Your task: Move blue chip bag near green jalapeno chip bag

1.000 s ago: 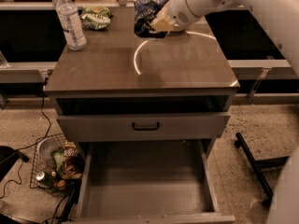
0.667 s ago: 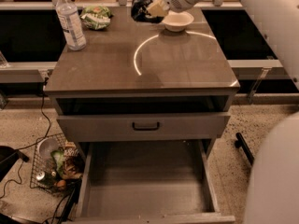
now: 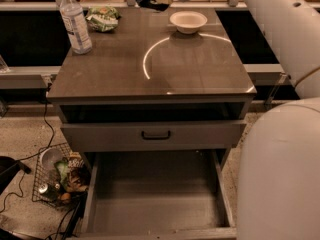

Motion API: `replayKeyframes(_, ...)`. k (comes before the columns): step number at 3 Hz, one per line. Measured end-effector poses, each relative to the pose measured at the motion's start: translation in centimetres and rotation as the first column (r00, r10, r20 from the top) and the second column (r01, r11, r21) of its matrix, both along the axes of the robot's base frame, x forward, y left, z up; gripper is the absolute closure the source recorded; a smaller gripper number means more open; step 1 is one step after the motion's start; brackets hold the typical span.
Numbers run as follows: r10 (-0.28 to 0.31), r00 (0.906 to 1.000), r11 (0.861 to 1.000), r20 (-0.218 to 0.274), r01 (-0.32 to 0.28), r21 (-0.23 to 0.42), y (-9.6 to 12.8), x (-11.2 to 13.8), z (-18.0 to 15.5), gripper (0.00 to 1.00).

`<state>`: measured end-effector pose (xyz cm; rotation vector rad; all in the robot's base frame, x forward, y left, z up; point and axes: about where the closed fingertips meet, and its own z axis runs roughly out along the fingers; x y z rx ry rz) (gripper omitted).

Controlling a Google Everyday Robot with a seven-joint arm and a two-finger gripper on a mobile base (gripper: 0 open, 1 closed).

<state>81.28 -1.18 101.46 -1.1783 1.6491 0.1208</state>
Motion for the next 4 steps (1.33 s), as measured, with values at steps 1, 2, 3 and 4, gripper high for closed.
replayKeyframes(1, 0.003, 1.0, 1.0, -0.003, -0.003, 0.002, 0.3, 0.6, -0.4, 1.0)
replayKeyframes(2, 0.016, 0.998, 1.0, -0.061, -0.017, -0.013, 2.7, 4.8, -4.9, 1.0)
replayKeyframes(3, 0.019, 0.9947, 1.0, -0.101, -0.021, -0.013, 4.3, 7.8, -8.4, 1.0)
replayKeyframes(4, 0.018, 0.9943, 1.0, -0.105, -0.018, -0.004, 5.4, 9.4, -9.6, 1.0)
